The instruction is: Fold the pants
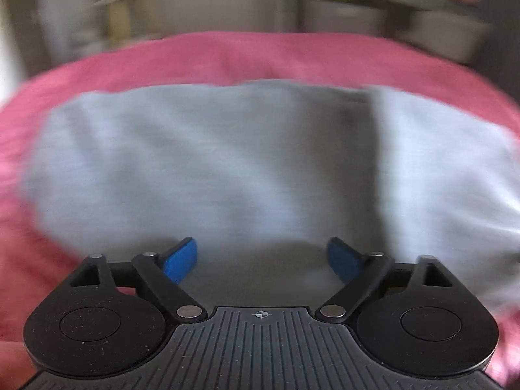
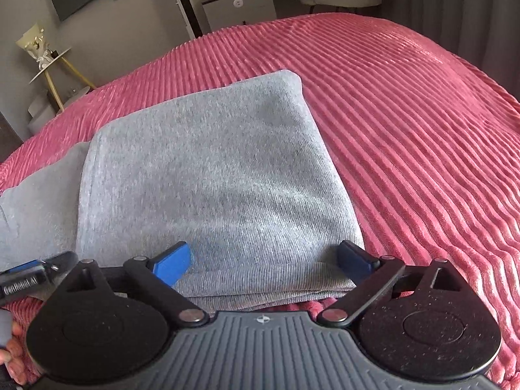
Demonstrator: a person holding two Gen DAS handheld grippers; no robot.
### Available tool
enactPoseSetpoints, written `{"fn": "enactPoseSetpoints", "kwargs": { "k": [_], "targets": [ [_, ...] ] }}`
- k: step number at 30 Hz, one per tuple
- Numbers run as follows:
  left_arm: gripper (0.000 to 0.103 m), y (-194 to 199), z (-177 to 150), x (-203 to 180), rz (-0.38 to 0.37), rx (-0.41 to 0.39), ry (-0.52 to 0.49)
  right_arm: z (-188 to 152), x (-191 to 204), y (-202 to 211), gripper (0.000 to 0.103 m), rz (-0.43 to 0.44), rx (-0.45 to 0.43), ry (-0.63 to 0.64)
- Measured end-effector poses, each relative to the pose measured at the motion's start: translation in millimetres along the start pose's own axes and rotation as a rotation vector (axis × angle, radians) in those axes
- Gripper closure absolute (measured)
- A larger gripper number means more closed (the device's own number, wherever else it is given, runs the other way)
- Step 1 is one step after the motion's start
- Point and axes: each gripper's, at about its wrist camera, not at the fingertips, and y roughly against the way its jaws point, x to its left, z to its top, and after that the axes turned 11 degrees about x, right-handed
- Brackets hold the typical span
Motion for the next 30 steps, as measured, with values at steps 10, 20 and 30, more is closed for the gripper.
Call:
{"fn": "enactPoseSetpoints", "kwargs": {
  "k": [10,20,30],
  "targets": [
    [0.01,16,-5,-1,-0.303,-0.043,-0.012,1,-1,-2,0.006,0.005,0.005,-0.012],
    [0.004,19,-12,-23,-0.086,-0.069,-0.102,0,-2,-2,0.006,0.009,0.005,-0.017],
    [0.004,29,17,165,-0.298,-0.156,0.538,-4,-23,5,0.006,0.108,-0.05,-0.133]
  ]
}}
